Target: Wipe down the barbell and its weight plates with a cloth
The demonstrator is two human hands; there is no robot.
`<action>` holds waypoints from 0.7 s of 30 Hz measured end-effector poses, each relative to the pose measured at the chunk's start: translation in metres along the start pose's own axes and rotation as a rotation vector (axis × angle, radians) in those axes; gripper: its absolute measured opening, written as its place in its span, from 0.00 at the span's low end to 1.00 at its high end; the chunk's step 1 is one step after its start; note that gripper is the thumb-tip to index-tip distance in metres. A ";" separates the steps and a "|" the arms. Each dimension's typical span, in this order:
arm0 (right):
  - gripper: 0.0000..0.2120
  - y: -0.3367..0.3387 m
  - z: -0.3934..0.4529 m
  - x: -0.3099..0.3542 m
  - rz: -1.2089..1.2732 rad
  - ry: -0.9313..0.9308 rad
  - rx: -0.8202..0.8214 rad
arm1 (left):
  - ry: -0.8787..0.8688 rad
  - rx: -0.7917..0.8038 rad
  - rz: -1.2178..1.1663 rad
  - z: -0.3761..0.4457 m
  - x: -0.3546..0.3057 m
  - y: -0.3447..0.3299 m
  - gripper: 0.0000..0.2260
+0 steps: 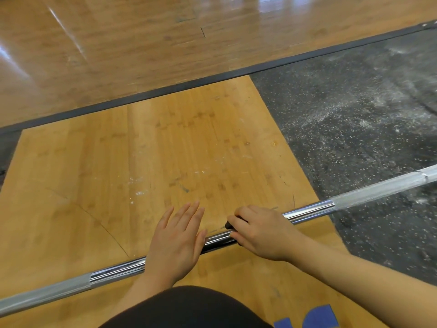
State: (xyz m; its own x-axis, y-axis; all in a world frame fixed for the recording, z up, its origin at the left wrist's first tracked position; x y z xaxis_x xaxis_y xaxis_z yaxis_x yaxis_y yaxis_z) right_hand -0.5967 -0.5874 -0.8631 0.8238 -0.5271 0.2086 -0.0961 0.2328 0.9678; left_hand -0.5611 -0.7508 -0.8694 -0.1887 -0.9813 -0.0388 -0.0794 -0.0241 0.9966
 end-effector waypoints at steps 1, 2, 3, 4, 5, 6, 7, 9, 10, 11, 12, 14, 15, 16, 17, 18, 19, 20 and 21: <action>0.20 0.002 0.000 -0.002 -0.005 0.006 -0.003 | 0.001 -0.003 -0.002 0.000 0.000 0.000 0.25; 0.20 0.004 -0.001 -0.005 -0.016 0.010 -0.007 | 0.002 -0.006 -0.003 0.001 0.000 0.001 0.26; 0.20 0.005 -0.002 -0.008 -0.023 0.011 -0.007 | 0.005 -0.006 -0.001 0.001 0.001 0.001 0.26; 0.20 0.005 -0.003 -0.012 -0.027 0.006 -0.008 | 0.004 -0.007 -0.001 0.001 0.002 0.001 0.26; 0.19 0.006 -0.006 -0.017 -0.025 -0.001 -0.011 | 0.000 -0.010 -0.003 0.002 0.002 0.002 0.26; 0.19 0.007 -0.009 -0.024 -0.021 -0.008 -0.019 | -0.004 -0.016 -0.005 0.002 0.002 0.002 0.26; 0.19 0.009 -0.014 -0.030 -0.016 -0.011 -0.030 | -0.007 -0.019 -0.007 0.002 0.002 0.003 0.26; 0.18 0.014 -0.025 -0.046 -0.015 -0.022 -0.059 | -0.013 -0.019 -0.008 0.003 0.003 0.004 0.27; 0.18 0.018 -0.031 -0.054 -0.019 -0.029 -0.075 | -0.017 -0.018 -0.006 0.005 0.003 0.005 0.28; 0.17 0.020 -0.035 -0.061 -0.024 -0.031 -0.086 | -0.019 -0.015 -0.004 0.006 0.002 0.006 0.28; 0.17 0.022 -0.039 -0.067 -0.031 -0.031 -0.093 | -0.021 -0.010 0.000 0.007 0.002 0.006 0.28; 0.17 0.025 -0.045 -0.074 -0.043 -0.029 -0.104 | -0.027 -0.001 0.016 0.008 0.001 0.007 0.27; 0.17 0.026 -0.046 -0.076 -0.053 -0.027 -0.109 | -0.035 0.001 0.025 0.009 0.000 0.007 0.27; 0.18 0.027 -0.048 -0.077 -0.070 -0.024 -0.114 | -0.049 0.003 0.031 0.009 -0.001 0.008 0.26; 0.18 0.027 -0.049 -0.078 -0.090 -0.020 -0.121 | -0.070 0.005 0.034 0.010 -0.003 0.008 0.26; 0.18 0.028 -0.050 -0.078 -0.109 -0.017 -0.130 | -0.099 0.005 0.035 0.011 -0.006 0.009 0.27; 0.18 0.029 -0.052 -0.079 -0.123 -0.016 -0.143 | -0.134 0.003 0.030 0.012 -0.012 0.010 0.27; 0.18 0.030 -0.054 -0.080 -0.134 -0.017 -0.156 | -0.181 0.001 0.022 0.014 -0.020 0.010 0.27; 0.18 0.031 -0.057 -0.082 -0.144 -0.017 -0.169 | -0.241 -0.004 0.020 0.018 -0.030 0.009 0.27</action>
State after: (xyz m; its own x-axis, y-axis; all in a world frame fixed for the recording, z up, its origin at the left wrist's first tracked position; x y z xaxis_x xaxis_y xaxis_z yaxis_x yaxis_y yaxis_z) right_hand -0.6357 -0.4900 -0.8585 0.8123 -0.5786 0.0733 0.1187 0.2870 0.9505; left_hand -0.5734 -0.7180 -0.8601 -0.4185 -0.9075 -0.0347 -0.0696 -0.0060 0.9976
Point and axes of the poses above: each hand's wrist, its own z-axis towards the middle knuckle, its own y-axis out of the back of the hand, x = y × z, the point moved 6 cm from there along z, towards the middle knuckle
